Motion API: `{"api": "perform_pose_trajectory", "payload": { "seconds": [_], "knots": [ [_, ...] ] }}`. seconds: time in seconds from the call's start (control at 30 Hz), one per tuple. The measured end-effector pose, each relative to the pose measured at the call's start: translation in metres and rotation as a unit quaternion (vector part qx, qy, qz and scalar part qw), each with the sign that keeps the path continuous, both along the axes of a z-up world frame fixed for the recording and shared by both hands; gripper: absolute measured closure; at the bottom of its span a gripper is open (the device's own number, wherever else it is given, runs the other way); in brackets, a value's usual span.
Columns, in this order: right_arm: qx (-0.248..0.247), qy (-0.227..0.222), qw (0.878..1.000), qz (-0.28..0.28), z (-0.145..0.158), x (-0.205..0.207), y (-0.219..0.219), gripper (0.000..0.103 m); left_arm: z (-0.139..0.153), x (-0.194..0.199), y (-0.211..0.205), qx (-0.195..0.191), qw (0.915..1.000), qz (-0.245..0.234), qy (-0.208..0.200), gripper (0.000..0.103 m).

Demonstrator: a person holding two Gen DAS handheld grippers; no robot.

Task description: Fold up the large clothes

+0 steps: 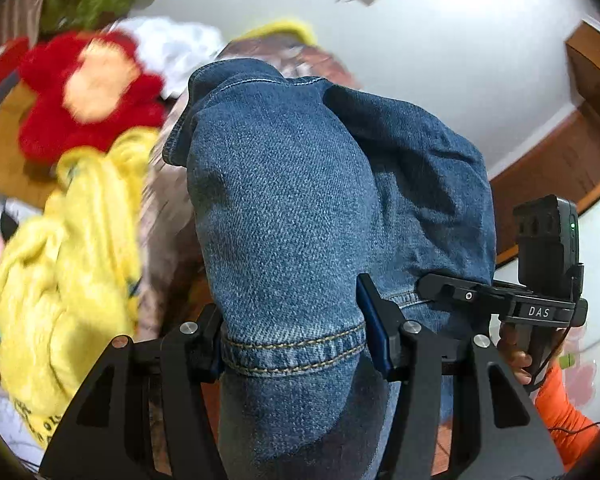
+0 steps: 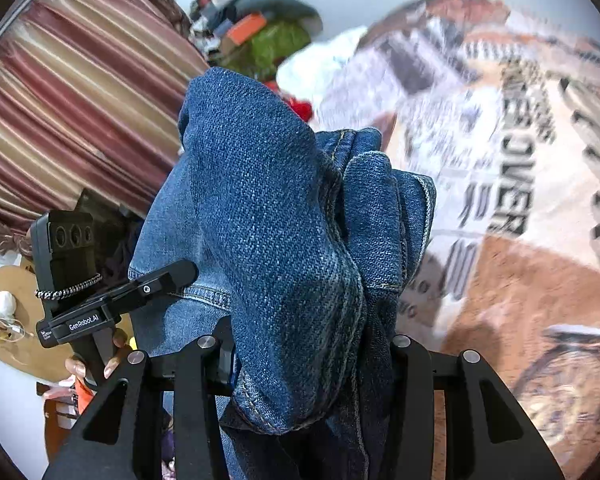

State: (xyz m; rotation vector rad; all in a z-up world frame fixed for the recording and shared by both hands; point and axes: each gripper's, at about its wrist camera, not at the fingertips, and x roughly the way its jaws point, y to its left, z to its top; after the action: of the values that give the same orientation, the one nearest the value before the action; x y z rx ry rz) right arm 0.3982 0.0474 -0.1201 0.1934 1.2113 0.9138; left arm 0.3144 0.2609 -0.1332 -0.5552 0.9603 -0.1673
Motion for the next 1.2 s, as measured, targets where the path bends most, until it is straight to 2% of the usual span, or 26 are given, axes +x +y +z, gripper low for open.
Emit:
{"api": "perform_pose_trajectory", "payload": {
  "seconds": [0.2,0.37,0.47,0.5,0.57,0.63,0.87,0.97,1.07,1.2],
  "knots": [
    [-0.033,0.072,0.997,0.009,-0.07,0.009,0.028,0.061,-0.066,0.004,0.017,-0.017,0.998,0.01,0.061,0.048],
    [-0.051,0.098,0.994,0.008,-0.11,0.019,0.032,0.061,-0.105,0.014,0.02,-0.014,0.9968,0.011,0.078,0.047],
    [-0.049,0.105,0.993,0.006,-0.12,0.026,0.03,0.057,-0.116,0.012,0.025,-0.027,0.9967,0.021,0.073,0.04],
    [-0.05,0.105,0.993,0.006,-0.124,0.029,0.029,0.053,-0.118,0.01,0.025,-0.022,0.997,0.023,0.071,0.036],
    [-0.057,0.098,0.994,0.012,-0.128,0.022,0.026,0.048,-0.117,0.007,0.02,0.001,0.9974,0.022,0.068,0.034],
    [-0.065,0.087,0.994,0.013,-0.126,0.024,0.026,0.042,-0.112,0.002,0.016,0.028,0.997,0.024,0.068,0.032],
    [-0.13,-0.031,0.991,0.027,-0.083,0.007,0.01,0.039,-0.088,-0.019,0.0,0.117,0.9907,0.029,0.064,0.032],
    [-0.137,-0.067,0.988,0.028,-0.066,-0.01,0.0,0.039,-0.079,-0.035,-0.014,0.153,0.9862,0.02,0.059,0.032],
    [-0.134,-0.069,0.988,0.04,-0.061,-0.026,-0.005,0.037,-0.08,-0.046,-0.023,0.175,0.9829,0.012,0.058,0.03],
    [-0.156,-0.068,0.984,0.05,-0.075,-0.047,-0.014,0.035,-0.086,-0.069,-0.037,0.194,0.9787,0.012,0.065,0.023]
  ]
}}
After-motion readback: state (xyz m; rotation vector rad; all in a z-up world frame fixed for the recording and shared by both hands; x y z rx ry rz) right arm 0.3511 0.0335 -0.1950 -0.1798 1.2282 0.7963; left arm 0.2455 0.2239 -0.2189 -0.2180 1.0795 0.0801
